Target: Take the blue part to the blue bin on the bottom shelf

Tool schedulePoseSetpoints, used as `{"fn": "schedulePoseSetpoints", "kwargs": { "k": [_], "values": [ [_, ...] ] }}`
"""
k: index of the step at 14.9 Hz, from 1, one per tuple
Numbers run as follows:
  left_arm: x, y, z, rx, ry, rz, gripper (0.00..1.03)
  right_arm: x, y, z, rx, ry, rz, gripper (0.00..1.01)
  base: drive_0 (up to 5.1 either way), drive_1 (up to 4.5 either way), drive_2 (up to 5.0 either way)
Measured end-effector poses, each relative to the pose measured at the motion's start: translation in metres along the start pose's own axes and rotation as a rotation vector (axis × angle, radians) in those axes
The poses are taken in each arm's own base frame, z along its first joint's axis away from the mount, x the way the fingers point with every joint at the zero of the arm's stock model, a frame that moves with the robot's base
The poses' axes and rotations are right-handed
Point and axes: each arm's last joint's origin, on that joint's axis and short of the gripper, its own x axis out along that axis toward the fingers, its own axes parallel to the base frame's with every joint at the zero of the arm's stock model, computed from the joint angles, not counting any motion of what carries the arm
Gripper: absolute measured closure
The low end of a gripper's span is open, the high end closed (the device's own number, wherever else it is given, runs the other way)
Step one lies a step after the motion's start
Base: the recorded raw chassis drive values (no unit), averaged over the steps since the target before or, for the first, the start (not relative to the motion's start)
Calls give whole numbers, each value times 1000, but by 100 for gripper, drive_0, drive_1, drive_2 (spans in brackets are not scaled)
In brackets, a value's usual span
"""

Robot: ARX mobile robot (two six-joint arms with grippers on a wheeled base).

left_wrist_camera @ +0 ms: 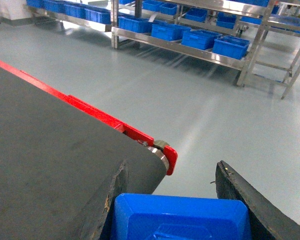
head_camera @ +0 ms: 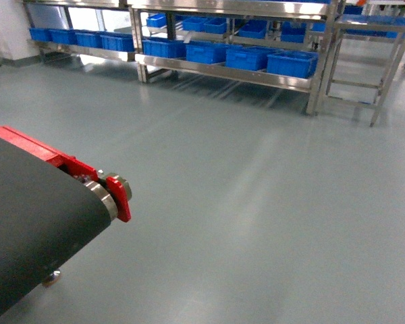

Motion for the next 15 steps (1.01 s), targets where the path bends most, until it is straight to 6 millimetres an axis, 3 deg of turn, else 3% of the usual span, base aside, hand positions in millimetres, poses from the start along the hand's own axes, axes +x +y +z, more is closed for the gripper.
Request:
{"fn": "schedulePoseSetpoints", "kwargs": {
  "k": [15],
  "values": [
    [0, 0, 0, 0, 0, 0, 60, 0, 0, 0, 0, 0, 0, 3, -160, -160, -160]
  ]
}}
